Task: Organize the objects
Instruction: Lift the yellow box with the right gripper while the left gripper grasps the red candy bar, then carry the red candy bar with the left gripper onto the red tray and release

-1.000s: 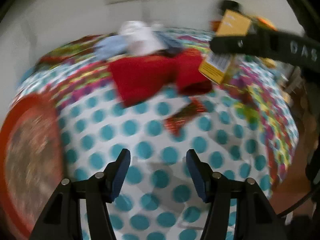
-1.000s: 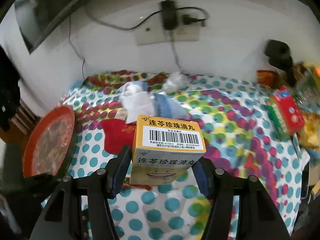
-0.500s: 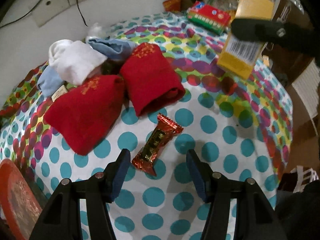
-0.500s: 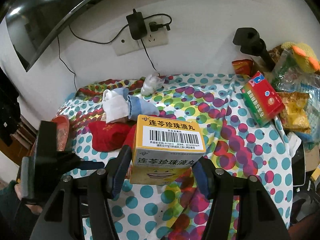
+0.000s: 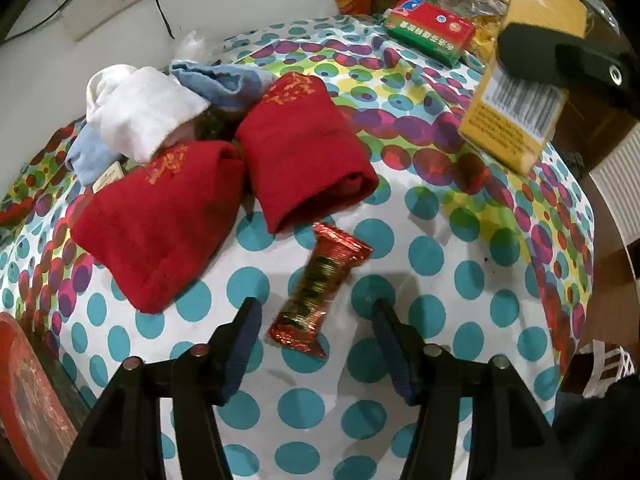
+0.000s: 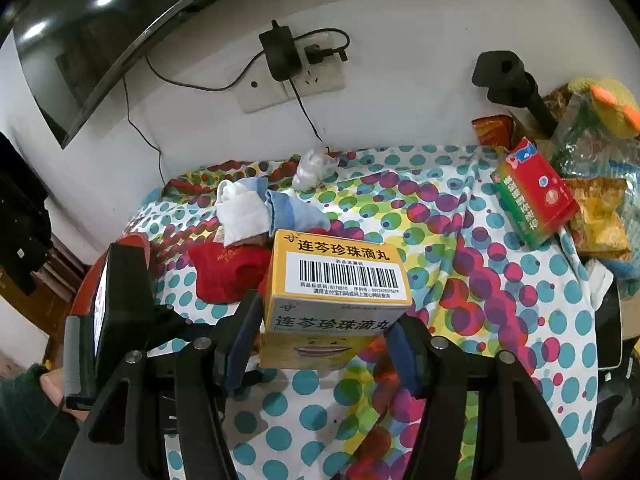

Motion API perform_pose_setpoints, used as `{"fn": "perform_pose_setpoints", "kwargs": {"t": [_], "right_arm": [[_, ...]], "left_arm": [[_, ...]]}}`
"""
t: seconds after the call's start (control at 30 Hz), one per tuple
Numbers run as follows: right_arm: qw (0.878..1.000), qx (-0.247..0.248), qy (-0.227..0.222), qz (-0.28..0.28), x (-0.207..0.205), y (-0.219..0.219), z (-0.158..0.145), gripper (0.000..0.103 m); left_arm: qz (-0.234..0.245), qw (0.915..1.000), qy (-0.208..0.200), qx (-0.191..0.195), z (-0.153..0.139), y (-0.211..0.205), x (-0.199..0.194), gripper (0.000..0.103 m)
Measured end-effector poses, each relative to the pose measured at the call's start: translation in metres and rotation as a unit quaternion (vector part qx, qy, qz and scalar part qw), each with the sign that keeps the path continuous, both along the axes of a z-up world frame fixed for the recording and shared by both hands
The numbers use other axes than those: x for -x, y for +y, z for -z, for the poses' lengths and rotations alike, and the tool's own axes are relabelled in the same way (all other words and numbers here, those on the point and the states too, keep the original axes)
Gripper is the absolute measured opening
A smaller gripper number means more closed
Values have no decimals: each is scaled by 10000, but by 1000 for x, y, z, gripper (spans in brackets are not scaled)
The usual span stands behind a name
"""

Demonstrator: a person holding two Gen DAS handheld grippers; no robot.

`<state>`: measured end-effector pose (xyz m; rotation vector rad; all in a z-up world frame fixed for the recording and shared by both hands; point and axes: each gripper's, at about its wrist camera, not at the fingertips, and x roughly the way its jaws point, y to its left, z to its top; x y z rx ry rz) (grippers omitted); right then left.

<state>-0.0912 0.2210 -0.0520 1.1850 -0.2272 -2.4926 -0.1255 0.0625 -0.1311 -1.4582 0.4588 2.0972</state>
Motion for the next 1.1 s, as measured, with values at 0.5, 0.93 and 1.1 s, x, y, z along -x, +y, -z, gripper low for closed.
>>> {"fn": "perform_pose_setpoints", "kwargs": {"t": [0.5, 0.93, 1.1], "right_arm": [[9999, 48, -44, 90, -10, 9, 1, 57], [9999, 26, 25, 138, -20, 8, -8, 57], [9999, 33, 35, 137, -23, 9, -9, 57]], "left_arm": [[-404, 9991, 71, -81, -1, 9, -36, 25], [-955, 9948, 327, -99, -29, -21, -40, 25], [-1422, 9891, 372, -76, -44, -55, -33, 25]]}}
